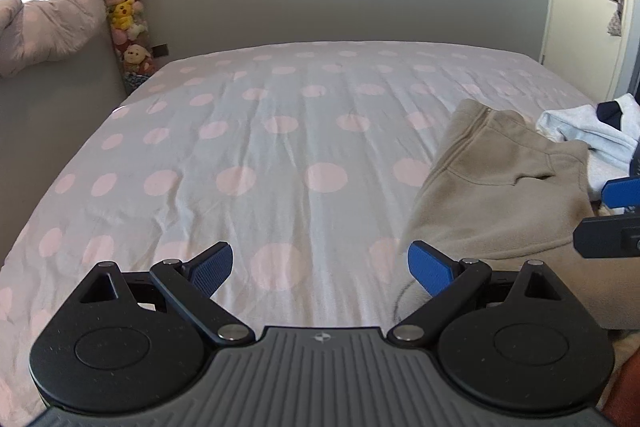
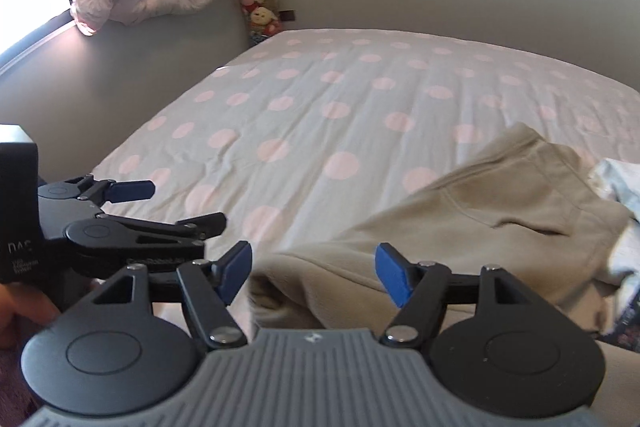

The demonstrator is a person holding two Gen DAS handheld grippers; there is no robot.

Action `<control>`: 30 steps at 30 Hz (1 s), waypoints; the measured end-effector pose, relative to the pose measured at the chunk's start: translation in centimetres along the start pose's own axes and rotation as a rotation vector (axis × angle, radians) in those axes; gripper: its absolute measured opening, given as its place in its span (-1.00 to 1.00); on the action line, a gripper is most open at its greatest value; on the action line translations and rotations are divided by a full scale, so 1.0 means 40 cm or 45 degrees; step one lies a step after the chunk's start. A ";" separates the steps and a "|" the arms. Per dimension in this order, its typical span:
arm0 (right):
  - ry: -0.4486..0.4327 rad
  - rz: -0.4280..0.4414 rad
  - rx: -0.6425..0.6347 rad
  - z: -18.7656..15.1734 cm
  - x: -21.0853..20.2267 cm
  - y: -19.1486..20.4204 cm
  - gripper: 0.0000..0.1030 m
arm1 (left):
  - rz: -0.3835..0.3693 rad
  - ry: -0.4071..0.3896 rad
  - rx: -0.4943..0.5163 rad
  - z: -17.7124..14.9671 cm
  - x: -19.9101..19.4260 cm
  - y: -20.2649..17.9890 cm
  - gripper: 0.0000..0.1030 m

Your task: Fold clothes

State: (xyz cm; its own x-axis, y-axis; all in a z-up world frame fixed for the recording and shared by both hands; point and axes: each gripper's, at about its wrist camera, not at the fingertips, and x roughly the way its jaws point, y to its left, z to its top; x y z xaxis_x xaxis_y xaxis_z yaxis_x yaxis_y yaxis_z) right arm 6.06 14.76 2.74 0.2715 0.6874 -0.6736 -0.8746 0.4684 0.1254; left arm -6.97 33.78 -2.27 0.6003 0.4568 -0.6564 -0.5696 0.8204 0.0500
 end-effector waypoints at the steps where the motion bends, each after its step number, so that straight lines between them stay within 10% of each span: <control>1: 0.006 -0.025 0.005 -0.009 -0.015 -0.019 0.49 | -0.023 0.005 0.022 -0.004 0.004 -0.013 0.87; 13: 0.188 -0.345 -0.017 -0.185 -0.096 -0.223 0.85 | -0.034 0.155 0.294 -0.072 0.091 -0.130 0.87; 18: 0.234 -0.257 -0.013 -0.187 -0.040 -0.253 0.89 | -0.024 0.206 0.287 -0.081 0.137 -0.148 0.81; 22: 0.270 -0.184 -0.045 -0.183 0.046 -0.240 0.87 | -0.168 0.269 0.201 -0.068 0.165 -0.136 -0.05; 24: 0.274 -0.157 -0.058 -0.178 0.085 -0.232 0.50 | -0.207 0.291 0.132 -0.059 0.177 -0.124 -0.12; 25: 0.276 -0.144 -0.065 -0.176 0.105 -0.227 -0.17 | -0.209 0.283 0.129 -0.054 0.178 -0.122 -0.16; 26: 0.281 -0.126 -0.048 -0.167 0.122 -0.224 -0.45 | -0.209 0.273 0.129 -0.050 0.179 -0.121 -0.30; 30: 0.196 -0.139 -0.058 -0.093 0.140 -0.190 -0.68 | -0.204 0.244 0.048 -0.001 0.178 -0.081 -0.59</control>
State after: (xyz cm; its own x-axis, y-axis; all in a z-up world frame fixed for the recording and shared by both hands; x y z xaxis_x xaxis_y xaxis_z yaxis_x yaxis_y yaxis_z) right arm 12.74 12.98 -4.68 0.3041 0.5390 -0.7855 -0.8615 0.5076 0.0148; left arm -0.86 34.34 -7.12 0.5617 0.2489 -0.7890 -0.4519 0.8911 -0.0406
